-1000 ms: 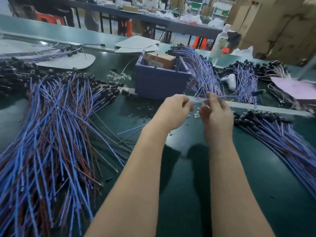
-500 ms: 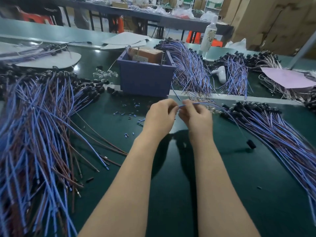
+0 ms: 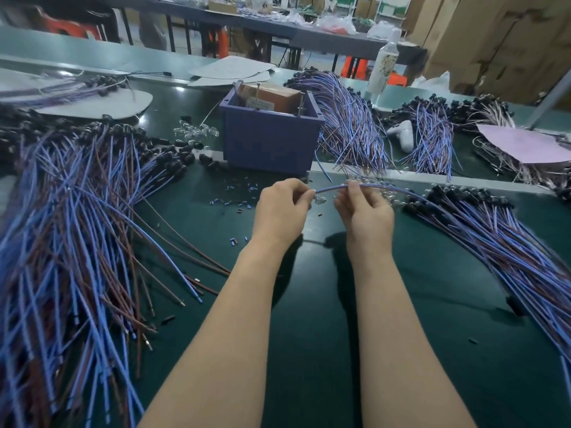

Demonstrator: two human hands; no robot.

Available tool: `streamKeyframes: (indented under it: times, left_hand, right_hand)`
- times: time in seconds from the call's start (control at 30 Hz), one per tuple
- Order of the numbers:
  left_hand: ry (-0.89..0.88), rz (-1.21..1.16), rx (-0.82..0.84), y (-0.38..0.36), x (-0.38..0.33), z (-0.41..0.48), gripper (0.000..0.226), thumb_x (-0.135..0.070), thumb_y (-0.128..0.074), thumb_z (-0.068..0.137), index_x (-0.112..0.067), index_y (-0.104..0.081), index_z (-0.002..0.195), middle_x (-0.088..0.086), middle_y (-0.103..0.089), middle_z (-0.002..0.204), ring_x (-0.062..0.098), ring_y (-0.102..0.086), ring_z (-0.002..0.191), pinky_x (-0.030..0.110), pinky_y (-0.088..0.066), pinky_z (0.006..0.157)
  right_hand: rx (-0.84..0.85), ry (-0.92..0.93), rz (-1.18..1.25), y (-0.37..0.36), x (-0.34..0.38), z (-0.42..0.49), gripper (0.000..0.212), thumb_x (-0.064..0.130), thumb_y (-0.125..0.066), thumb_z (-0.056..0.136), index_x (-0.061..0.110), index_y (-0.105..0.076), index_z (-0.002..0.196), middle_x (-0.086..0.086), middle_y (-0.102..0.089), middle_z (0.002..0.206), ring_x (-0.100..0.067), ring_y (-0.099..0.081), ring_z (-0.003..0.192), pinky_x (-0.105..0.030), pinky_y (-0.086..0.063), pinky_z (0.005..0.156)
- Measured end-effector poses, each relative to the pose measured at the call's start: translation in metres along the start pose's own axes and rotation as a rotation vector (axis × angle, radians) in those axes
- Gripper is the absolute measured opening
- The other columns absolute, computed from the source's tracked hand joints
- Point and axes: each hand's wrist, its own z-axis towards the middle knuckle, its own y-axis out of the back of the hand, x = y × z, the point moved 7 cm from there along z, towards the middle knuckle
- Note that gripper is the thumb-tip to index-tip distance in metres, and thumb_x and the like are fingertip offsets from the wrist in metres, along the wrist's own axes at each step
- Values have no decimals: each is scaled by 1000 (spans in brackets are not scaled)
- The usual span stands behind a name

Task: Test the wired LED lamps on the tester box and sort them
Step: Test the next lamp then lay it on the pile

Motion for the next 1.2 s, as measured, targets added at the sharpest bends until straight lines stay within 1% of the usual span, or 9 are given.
streamKeyframes:
  times: [0.17,0.4,0.53,0.63,0.7,0.77,0.93,1.03,1.2]
  left_hand:
    - [-15,-86,69,-4,-5,-3,12,-19,-60,91,-13,-70,89,-5,-68,70,-1,-57,62,15,-45,69]
    - [14,-105,98,-6,-8,-2,14,-20,-59,92,-17,-70,84,-12,-65,63,-1,-55,60,15,-46,66]
    - [107,-74,-19,15,9,3,14,-18,-58,92,-15,-70,84,-3,-70,72,-3,-57,61,12,-42,64]
    - [188,-27,-171,34,22,4,20,-8,-52,91,-13,-69,98,4,-70,100,11,-63,90,13,-44,78]
    - [183,62,-119,24,19,2,32,-6,-50,88,-16,-66,114,8,-53,132,23,-47,122,22,-34,101]
    - [149,71,-35,10,11,0,30,-14,-54,90,-20,-65,117,9,-41,142,25,-36,131,28,-28,109]
    - [19,-393,169,-15,-18,-7,16,-17,-55,95,-12,-66,103,2,-67,96,9,-60,85,21,-49,81]
    - [26,-459,47,-11,-18,-5,15,-11,-53,95,-6,-67,100,8,-69,91,11,-59,78,28,-48,81]
    - [32,-453,-113,4,-6,1,12,-13,-56,93,-17,-64,84,2,-65,76,17,-60,69,37,-52,76]
  right_hand:
    - [4,47,-15,-3,2,-4,18,6,-54,94,9,-54,77,-3,-56,69,-2,-57,53,-14,-53,60]
    - [-63,89,-9,2,3,-5,18,6,-55,93,8,-55,75,-2,-58,65,0,-57,48,-14,-52,57]
    - [-247,87,156,30,15,4,22,3,-55,93,10,-52,72,6,-59,53,0,-55,42,-12,-50,51]
    - [-252,46,236,36,17,6,21,3,-56,92,10,-52,72,2,-60,57,-2,-59,45,-14,-53,53]
    - [-160,-33,264,19,9,0,18,3,-56,92,8,-54,74,4,-64,53,-4,-62,49,-17,-55,56]
    - [-78,-124,352,-1,0,-7,17,2,-57,91,7,-55,75,2,-66,54,-8,-65,52,-18,-56,57]
    - [85,-334,353,-31,-19,-22,9,9,-58,91,8,-60,81,-3,-66,69,-12,-62,63,-23,-52,69]
    - [82,-367,223,-35,-27,-27,4,15,-62,89,12,-63,86,-3,-66,77,-13,-58,67,-22,-46,70]
    - [192,-407,46,-44,-29,-39,20,23,-56,94,15,-67,79,3,-66,64,-7,-55,57,-17,-43,57]
